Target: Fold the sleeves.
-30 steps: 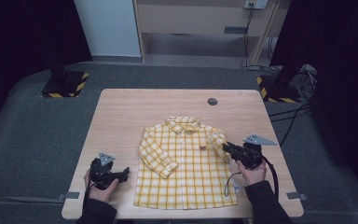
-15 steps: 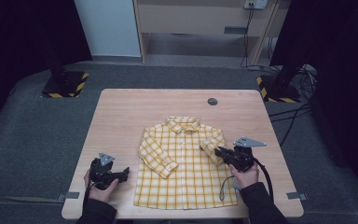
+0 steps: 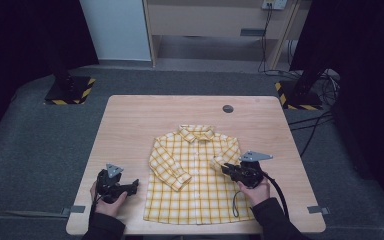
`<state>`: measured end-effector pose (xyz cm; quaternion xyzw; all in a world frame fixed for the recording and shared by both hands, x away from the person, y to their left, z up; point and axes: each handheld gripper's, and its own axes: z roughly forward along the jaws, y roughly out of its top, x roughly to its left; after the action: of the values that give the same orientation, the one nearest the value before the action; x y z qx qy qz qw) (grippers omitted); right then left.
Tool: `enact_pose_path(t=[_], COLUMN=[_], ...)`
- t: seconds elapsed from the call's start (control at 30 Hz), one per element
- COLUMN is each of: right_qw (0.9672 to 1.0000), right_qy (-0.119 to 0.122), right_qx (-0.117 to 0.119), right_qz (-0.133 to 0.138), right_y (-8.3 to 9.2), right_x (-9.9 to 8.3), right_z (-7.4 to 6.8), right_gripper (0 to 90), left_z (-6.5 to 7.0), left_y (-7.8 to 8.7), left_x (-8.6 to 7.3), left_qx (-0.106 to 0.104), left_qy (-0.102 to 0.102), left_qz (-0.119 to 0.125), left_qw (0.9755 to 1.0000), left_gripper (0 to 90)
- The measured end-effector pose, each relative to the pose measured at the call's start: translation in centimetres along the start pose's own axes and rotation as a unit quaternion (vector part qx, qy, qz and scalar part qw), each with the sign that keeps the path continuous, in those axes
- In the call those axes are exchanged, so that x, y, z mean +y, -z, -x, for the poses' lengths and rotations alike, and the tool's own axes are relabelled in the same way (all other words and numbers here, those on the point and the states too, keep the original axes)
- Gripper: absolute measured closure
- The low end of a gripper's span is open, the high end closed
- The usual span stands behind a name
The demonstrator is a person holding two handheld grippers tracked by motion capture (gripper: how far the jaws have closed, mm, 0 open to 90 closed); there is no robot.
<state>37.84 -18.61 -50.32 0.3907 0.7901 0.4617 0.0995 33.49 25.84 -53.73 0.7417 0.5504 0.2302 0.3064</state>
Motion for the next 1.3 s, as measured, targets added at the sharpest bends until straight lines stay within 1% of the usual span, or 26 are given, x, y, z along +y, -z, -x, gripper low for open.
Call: enact_pose_path(t=[0.07,0.23,0.27,0.3,0.33,0.47,0.53,0.63,0.77,0.97,1.07,1.3], right_qw=[1.0,0.9996,0.9996,0.9992,0.9989,0.9983,0.9979,0.9979,0.998,0.9985,0.9984,0.9989], right_qy=[0.0,0.009,0.009,0.013,0.014,0.016,0.012,0.014,0.008,0.005,0.002,-0.007], right_qx=[0.002,0.023,0.023,0.031,0.037,0.048,0.057,0.059,0.057,0.051,0.053,0.044], right_qz=[-0.001,-0.016,-0.016,-0.022,-0.026,-0.029,-0.028,-0.025,-0.025,-0.02,-0.019,-0.015], right_y=[-0.02,-0.43,-0.43,-0.66,-0.75,-0.89,-0.83,-0.76,-0.75,-0.59,-0.54,-0.38], right_x=[0.0,-0.04,-0.04,-0.07,-0.07,-0.09,-0.05,0.01,0.02,0.09,0.11,0.13], right_z=[-0.06,-0.52,-0.52,-0.67,-0.73,-0.92,-0.9,-0.87,-0.69,-0.53,-0.45,-0.11], right_gripper=[77.0,71.6,71.6,68.3,67.0,63.4,62.3,60.7,57.5,55.6,54.5,51.3], left_z=[0.0,0.01,0.01,0.02,0.01,0.01,0.01,0.02,0.01,0.01,0.01,0.01], left_y=[0.0,0.0,0.0,-0.01,0.0,0.0,0.0,-0.01,0.0,0.0,0.0,-0.01], left_x=[0.0,0.0,0.0,0.0,0.0,0.0,0.0,0.0,0.0,0.0,0.0,0.0], left_qx=[0.0,0.0,0.0,0.0,0.0,0.0,0.0,0.0,0.0,0.0,0.0,0.0], left_qy=[0.0,0.0,0.0,0.0,0.0,0.0,0.0,0.0,0.0,0.0,0.0,0.0], left_qz=[0.0,0.0,0.0,0.0,0.0,0.0,0.0,0.0,0.0,0.0,0.0,0.0], left_qw=[1.0,1.0,1.0,1.0,1.0,1.0,1.0,1.0,1.0,1.0,1.0,1.0], left_gripper=[7.5,7.5,7.5,7.5,7.5,7.5,7.5,7.5,7.5,7.5,7.4,7.4])
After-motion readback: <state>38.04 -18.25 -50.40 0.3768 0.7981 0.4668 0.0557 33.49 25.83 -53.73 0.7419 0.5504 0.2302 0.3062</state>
